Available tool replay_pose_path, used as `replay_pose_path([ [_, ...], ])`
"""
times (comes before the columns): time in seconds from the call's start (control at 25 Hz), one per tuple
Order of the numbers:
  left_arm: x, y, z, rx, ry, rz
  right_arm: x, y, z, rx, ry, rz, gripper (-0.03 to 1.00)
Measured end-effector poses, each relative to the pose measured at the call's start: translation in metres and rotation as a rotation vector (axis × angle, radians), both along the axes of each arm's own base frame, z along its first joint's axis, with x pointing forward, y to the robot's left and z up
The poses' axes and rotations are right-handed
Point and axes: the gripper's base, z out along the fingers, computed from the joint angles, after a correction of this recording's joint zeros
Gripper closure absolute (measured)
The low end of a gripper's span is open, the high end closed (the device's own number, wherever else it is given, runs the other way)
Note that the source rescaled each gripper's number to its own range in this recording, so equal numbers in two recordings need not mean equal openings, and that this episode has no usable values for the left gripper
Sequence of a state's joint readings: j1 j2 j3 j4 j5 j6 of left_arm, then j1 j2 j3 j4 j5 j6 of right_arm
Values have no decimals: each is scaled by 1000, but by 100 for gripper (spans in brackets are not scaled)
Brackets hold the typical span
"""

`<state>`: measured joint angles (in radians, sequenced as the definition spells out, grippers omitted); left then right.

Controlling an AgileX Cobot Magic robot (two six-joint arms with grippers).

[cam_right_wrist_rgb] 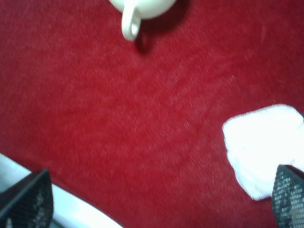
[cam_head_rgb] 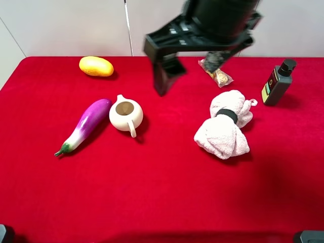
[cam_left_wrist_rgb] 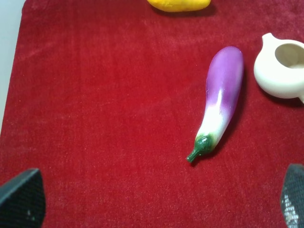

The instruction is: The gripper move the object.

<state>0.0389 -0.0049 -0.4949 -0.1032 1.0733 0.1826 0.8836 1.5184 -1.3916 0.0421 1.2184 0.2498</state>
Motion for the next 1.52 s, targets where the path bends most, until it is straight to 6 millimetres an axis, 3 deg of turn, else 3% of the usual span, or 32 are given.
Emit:
replay_pose_path([
  [0.44,0,0,0,0,0,0,-53,-74,33,71,-147,-2,-3],
  [0.72,0,0,0,0,0,0,-88,-121,44,144,-244,-9,-3],
  [1.16,0,0,0,0,0,0,-133,-182,23,228,-329,-70,-3],
  [1.52,0,0,0,0,0,0,-153,-226,3,235,-477,-481,-3],
])
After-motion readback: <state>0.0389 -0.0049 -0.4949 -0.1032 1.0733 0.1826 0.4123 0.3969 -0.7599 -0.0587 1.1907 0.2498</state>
